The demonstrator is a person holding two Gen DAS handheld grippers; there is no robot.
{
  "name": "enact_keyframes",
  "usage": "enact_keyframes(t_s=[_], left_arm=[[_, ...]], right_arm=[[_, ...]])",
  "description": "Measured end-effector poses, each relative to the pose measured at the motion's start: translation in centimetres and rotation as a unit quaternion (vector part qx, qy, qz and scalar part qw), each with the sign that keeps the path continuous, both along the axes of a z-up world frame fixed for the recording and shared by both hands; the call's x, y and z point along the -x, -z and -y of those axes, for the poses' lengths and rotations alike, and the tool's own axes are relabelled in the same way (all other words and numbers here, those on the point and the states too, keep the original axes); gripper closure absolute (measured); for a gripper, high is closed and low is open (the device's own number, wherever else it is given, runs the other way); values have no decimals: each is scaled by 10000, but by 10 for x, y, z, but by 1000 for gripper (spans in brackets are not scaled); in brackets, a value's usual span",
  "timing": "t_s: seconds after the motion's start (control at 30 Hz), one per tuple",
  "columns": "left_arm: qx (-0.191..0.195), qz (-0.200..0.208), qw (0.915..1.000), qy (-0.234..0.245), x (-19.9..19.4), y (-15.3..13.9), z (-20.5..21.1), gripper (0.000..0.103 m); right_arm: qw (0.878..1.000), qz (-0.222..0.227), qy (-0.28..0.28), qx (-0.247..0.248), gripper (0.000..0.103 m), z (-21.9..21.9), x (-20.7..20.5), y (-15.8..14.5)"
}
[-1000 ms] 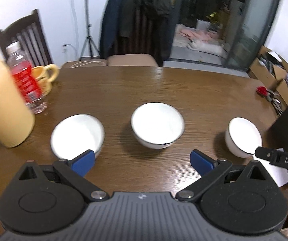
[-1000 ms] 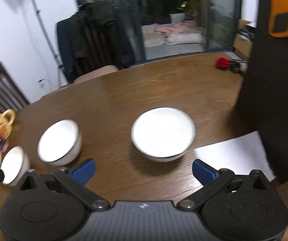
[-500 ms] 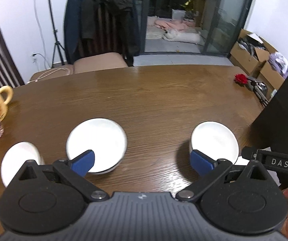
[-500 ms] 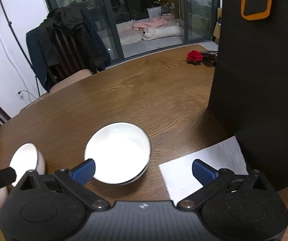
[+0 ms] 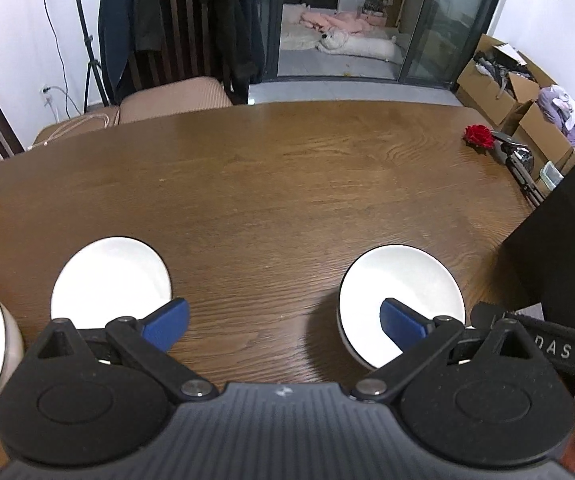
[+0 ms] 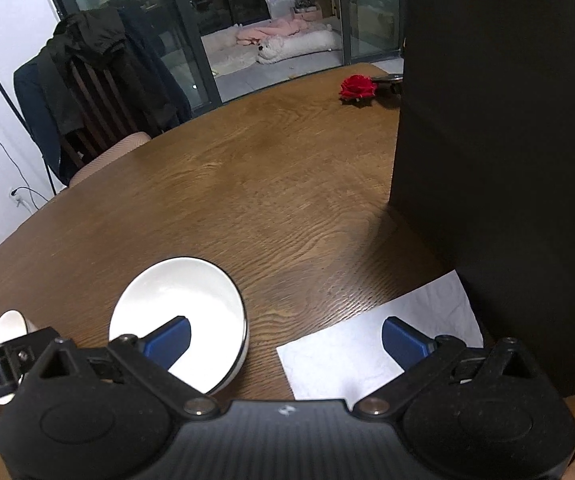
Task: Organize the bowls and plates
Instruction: 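Bring left gripper to a white bowl's rim while right gripper approaches a bowl rim, then close left gripper on the white bowl rim while right gripper closes on a bowl rim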
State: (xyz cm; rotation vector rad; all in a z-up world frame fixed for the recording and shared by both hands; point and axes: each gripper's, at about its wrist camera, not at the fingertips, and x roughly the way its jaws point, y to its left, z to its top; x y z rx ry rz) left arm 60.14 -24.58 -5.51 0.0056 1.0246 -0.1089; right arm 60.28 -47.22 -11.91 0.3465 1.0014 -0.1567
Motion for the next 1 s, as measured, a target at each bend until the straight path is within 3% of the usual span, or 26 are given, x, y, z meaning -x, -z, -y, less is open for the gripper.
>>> enact_keyframes(t_s=[0.23, 0.33, 0.5, 0.6, 0.8, 0.9, 0.97, 1.0], left_arm=[[-74, -148, 9999, -50, -14, 16, 10, 0], [-133, -235, 9996, -62, -20, 23, 13, 3], [-35, -477, 9988, -124, -28, 38, 16, 17], [3, -570, 9983, -140, -33, 47, 19, 27], [120, -723, 9972, -178, -44, 59, 23, 51], [271, -780, 9965, -134, -46, 63, 24, 65], [355, -783, 9963, -24, -46, 63, 28, 84], [384, -787, 9962, 27, -45, 63, 29, 87]], right_arm=[[9997, -100, -10, -235, 4, 7, -8, 16], [9993, -157, -38, -325, 13, 8, -12, 23], [9986, -150, -79, -509, 31, 9, -16, 32], [9979, -169, -127, -606, 51, 7, -20, 35], [9961, -236, -174, -837, 72, 4, -30, 46], [9947, -209, -213, -986, 84, 3, -32, 48], [9939, -166, -263, -1063, 92, 0, -33, 47], [9936, -155, -279, -1085, 96, 0, -33, 47]])
